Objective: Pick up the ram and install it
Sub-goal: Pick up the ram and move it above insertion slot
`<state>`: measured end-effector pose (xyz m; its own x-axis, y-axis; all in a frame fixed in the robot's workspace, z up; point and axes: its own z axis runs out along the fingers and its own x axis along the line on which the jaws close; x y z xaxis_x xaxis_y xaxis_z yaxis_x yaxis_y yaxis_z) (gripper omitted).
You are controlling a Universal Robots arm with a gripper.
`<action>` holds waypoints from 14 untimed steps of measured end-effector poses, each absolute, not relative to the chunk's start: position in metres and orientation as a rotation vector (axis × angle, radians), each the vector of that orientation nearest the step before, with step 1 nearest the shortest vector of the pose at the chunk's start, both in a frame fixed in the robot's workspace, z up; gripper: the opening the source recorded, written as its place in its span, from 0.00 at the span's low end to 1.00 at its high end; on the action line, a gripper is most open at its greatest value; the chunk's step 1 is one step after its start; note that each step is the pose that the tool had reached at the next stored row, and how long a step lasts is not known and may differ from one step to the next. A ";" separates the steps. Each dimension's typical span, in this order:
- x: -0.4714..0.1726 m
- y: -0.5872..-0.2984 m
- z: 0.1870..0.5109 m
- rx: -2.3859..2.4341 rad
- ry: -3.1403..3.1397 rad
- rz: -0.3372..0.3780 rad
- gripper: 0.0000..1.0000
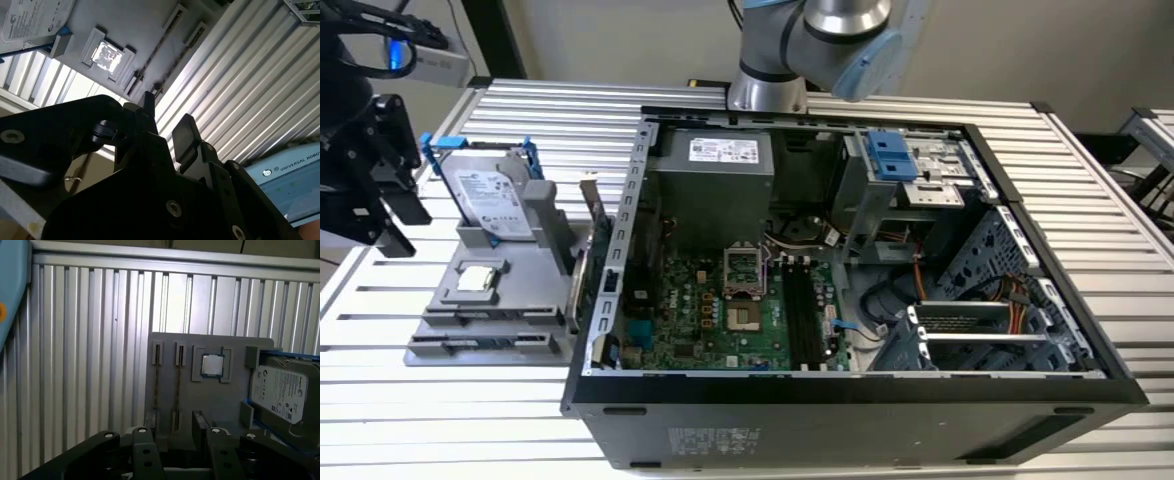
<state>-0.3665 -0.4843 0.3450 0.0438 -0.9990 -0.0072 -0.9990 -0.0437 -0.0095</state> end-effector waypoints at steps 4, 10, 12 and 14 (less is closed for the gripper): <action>-0.367 -0.483 0.341 -2.251 2.175 -0.003 1.00; -0.367 -0.483 0.334 -2.250 2.174 -0.005 1.00; -0.367 -0.483 0.332 -2.250 2.174 -0.005 1.00; -0.367 -0.483 0.331 -2.250 2.174 -0.005 1.00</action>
